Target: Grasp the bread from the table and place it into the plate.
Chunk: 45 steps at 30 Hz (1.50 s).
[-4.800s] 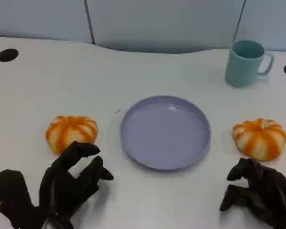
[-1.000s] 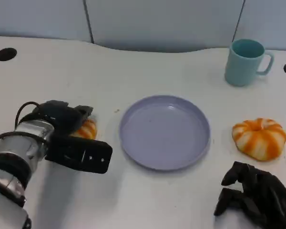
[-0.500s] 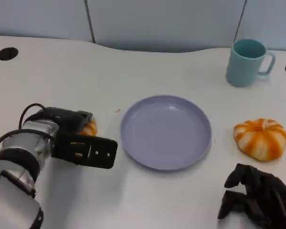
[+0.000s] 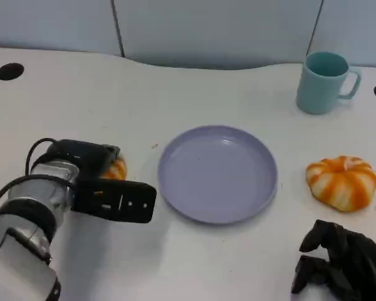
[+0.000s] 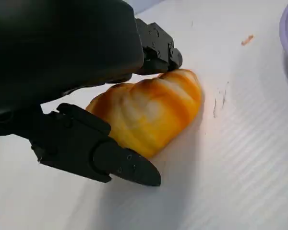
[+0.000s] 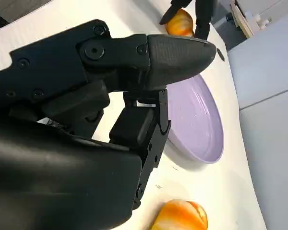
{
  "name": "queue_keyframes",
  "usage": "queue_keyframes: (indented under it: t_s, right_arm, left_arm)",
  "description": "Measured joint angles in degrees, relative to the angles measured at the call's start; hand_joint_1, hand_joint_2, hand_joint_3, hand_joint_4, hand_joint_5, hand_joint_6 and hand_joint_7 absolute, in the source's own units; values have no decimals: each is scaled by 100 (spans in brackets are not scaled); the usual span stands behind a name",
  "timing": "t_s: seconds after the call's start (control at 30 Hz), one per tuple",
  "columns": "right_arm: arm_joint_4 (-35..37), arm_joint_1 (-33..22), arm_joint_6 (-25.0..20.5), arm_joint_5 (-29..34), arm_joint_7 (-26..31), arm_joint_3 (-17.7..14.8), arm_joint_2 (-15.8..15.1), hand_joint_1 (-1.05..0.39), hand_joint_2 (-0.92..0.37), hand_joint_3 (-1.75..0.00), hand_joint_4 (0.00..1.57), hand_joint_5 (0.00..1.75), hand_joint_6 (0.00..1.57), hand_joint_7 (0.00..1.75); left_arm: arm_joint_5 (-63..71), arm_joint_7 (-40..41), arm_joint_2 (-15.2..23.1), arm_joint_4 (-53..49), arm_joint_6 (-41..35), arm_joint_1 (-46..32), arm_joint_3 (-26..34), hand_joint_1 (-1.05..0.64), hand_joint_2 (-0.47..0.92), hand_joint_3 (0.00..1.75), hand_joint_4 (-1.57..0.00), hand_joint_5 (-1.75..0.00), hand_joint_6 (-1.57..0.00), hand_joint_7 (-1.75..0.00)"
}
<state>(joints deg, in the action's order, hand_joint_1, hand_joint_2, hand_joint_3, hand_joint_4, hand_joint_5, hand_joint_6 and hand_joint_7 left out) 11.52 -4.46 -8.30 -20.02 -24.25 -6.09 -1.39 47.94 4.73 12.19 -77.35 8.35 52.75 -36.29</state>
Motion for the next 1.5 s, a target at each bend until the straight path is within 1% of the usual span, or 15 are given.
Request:
queue_keyframes:
  t_s: [0.13, 0.17, 0.2, 0.23, 0.3, 0.37, 0.57, 0.6, 0.63, 0.7, 0.8, 1.1, 1.2, 1.37, 1.5]
  right_arm:
    - [-29, -41, 0, -4, 1, -4, -19, -44, -92, -47, 119, 119, 108, 115]
    - [-31, -44, -1, -5, 2, -4, -20, -43, -92, -49, 119, 119, 106, 116]
    - [-39, -51, 0, -6, -1, -4, -22, -42, -92, -50, 119, 119, 105, 117]
    - [-55, -68, 1, -9, -4, -5, -26, -42, -92, -51, 119, 120, 105, 118]
    - [-101, -112, 1, -14, -12, -13, -41, -42, -92, -51, 119, 120, 105, 119]
    - [-110, -124, 0, -26, -13, -30, -49, -42, -92, -51, 119, 120, 104, 119]
    - [-110, -128, -4, -44, -13, -59, -59, -42, -92, -50, 120, 120, 104, 119]
    - [-110, -128, -4, -45, -13, -59, -59, -42, -92, -50, 118, 120, 104, 120]
    - [-110, -126, -4, -43, -8, -58, -58, -42, -92, -49, 118, 120, 104, 120]
    - [-111, -121, -4, -33, 41, -49, -48, -42, -92, -48, 117, 121, 103, 121]
    - [-114, -89, -4, -4, 143, -12, -5, -41, -92, -47, 117, 121, 103, 120]
    - [-81, -42, 0, -3, 172, 1, 61, -41, -92, -46, 117, 121, 105, 118]
    - [-46, -27, 35, -3, 140, 3, 59, -42, -92, -47, 116, 120, 104, 117]
    - [12, 13, 71, 19, 86, 32, 46, -42, -92, -49, 116, 120, 105, 117]
    - [12, 21, 71, 30, 88, 46, 46, -42, -92, -49, 116, 121, 105, 117]
  left_arm:
    - [-27, 362, 2, -2, 45, -79, 10, -23, 92, 14, -63, -16, -69, -7]
    - [-30, 396, 2, -2, 46, -85, 10, -30, 92, 9, -69, -100, -92, -11]
    - [-27, 464, 2, -3, 46, -97, 5, -31, 92, 11, -68, -135, -103, -13]
    - [-20, 596, 2, -3, 46, -121, -3, -31, 92, 18, -66, -158, -97, -46]
    - [7, 867, 2, -3, 44, -160, -41, -28, 92, 23, -65, -170, -71, -108]
    - [9, 984, 2, -6, 40, -163, -69, -27, 92, 26, -63, -174, -61, -128]
    - [6, 1169, 2, -11, 52, -169, -94, -27, 92, 27, -62, -175, -58, -133]
    - [5, 1170, 2, -11, 52, -169, -96, -24, 92, 29, -68, -175, -54, -157]
    - [6, 1244, 10, -12, 106, -175, -100, -23, 92, 25, -71, -175, -53, -161]
    - [22, 1601, 84, -15, 370, -206, -131, -22, 92, 18, -75, -175, -58, -148]
    - [0, 1980, 197, -6, 678, -210, -100, -22, 92, 36, -76, -175, -52, -171]
    - [-49, 2161, 248, -7, 766, -208, 62, -24, 92, 38, -76, -175, -52, -173]
    - [-397, 2218, 229, 7, 970, -215, 406, -12, 88, 40, -75, -175, -59, -174]
    - [-911, 2574, 197, 179, 1520, -119, 928, -13, 68, 78, -80, -175, -63, -175]
    - [-847, 2732, 65, 217, 1776, -117, 865, -13, 56, 85, -83, -175, -64, -175]
